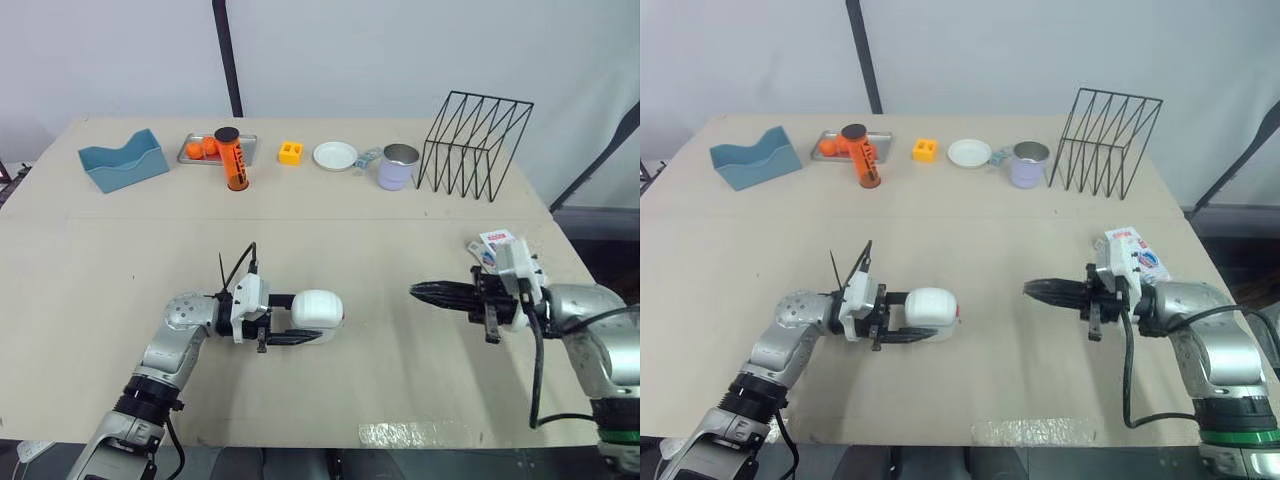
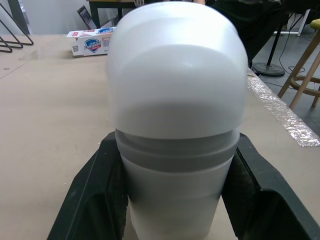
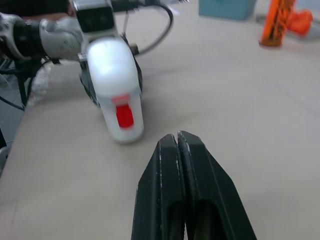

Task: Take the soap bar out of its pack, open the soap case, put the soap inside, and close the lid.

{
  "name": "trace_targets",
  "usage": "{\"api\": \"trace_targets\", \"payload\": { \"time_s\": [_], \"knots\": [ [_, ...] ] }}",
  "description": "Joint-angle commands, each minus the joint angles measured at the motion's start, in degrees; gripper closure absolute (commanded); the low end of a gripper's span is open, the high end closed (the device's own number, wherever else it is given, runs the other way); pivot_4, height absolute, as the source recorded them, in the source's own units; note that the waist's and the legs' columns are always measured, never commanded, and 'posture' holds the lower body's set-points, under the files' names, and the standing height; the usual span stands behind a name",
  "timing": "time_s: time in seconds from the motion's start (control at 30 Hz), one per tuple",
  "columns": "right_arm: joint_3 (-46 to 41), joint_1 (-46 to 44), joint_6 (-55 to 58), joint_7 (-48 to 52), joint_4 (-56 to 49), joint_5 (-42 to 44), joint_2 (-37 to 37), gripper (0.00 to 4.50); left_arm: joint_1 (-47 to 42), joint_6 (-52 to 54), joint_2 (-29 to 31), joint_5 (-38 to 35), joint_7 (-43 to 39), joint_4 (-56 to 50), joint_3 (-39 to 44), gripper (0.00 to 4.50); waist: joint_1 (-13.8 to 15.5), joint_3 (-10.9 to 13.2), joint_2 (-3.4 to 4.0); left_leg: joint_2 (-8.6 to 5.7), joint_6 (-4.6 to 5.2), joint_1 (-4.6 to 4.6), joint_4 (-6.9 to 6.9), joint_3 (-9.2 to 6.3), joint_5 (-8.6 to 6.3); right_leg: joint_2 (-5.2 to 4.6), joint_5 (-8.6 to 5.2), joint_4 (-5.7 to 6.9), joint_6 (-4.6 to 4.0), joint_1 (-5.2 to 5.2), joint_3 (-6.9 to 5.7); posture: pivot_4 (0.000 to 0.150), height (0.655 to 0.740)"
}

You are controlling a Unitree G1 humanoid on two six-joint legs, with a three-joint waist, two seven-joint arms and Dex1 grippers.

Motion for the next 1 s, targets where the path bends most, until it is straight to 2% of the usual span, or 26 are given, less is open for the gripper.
{"api": "trace_targets", "payload": {
  "time_s": [0.03, 0.4, 0.6, 1.0],
  "knots": [
    [1.5, -3.8, 4.3, -3.7, -6.6, 2.6, 0.7, 4.40, 0.2, 0.2, 0.5, 0.4, -0.3, -0.2, -0.4, 2.58, 0.0, 0.0, -0.01, 0.00, 0.00, 0.00, 0.00, -0.01, 0.00, 0.00, 0.00, -0.01, 0.00, 0.01, -0.01, 0.150, 0.7400],
    [10.9, -10.5, 13.9, -11.5, -17.4, 1.5, 1.9, 4.40, 0.3, -1.0, 0.3, 0.9, 0.1, -0.1, -0.3, 2.58, 0.0, 0.0, 0.00, 0.00, 0.00, -0.03, -0.01, -0.02, 0.00, 0.00, 0.00, -0.02, 0.00, -0.01, -0.01, 0.150, 0.7400],
    [14.8, -13.3, 16.9, -15.4, -18.2, -0.6, 3.6, 4.40, 0.3, -0.9, 0.4, 0.9, 0.3, -0.2, -0.2, 2.58, 0.0, 0.0, 0.00, 0.01, 0.00, -0.04, -0.01, -0.03, 0.00, 0.00, 0.00, -0.02, -0.01, -0.02, -0.02, 0.150, 0.7400],
    [18.4, -13.1, 16.6, -15.7, -18.8, -3.0, 4.6, 4.40, 1.0, -0.5, 0.5, 0.9, 0.6, -1.0, -0.6, 2.58, 0.0, 0.0, 0.00, 0.01, 0.00, -0.06, 0.00, -0.03, 0.00, -0.01, 0.01, -0.02, -0.02, -0.04, -0.03, 0.150, 0.7400]
  ]
}}
